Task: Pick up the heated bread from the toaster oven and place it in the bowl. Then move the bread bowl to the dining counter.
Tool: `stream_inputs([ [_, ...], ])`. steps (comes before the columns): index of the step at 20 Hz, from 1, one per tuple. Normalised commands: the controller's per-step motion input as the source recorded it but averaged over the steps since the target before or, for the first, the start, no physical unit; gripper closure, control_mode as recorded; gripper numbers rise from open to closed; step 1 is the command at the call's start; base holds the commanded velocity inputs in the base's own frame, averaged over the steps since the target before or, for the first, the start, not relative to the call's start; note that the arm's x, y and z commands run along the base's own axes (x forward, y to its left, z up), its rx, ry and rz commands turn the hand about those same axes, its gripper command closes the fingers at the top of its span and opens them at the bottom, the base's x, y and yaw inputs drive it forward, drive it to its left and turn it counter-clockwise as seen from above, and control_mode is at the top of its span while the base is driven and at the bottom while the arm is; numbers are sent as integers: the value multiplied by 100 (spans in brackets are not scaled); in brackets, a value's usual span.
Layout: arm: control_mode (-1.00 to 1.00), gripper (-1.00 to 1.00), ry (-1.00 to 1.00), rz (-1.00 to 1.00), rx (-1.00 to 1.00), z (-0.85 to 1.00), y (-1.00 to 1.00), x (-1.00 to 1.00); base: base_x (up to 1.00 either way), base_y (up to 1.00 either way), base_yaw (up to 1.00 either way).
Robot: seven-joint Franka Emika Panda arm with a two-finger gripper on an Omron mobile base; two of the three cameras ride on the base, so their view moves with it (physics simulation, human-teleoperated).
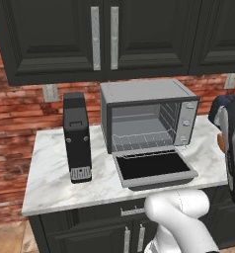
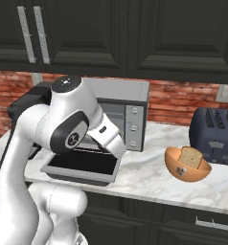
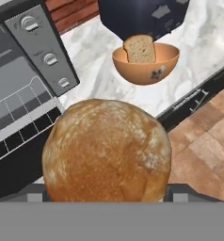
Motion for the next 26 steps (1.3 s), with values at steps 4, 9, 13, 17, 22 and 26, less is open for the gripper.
stream_inputs([
  [4,-100,100,7,-2,0,-16,-89,5,0,0,0],
  [9,-100,100,1,-1,0,-17,-18,5,0,0,0],
  [13,-100,100,-3,0,0,-53,-68,18,0,0,0],
  [17,-100,100,0,0,0,-28,-76,38,0,0,0],
  [22,-100,100,0,0,0,-1,-69,58,0,0,0],
  [26,-100,100,0,0,0,-4,-53,66,0,0,0],
])
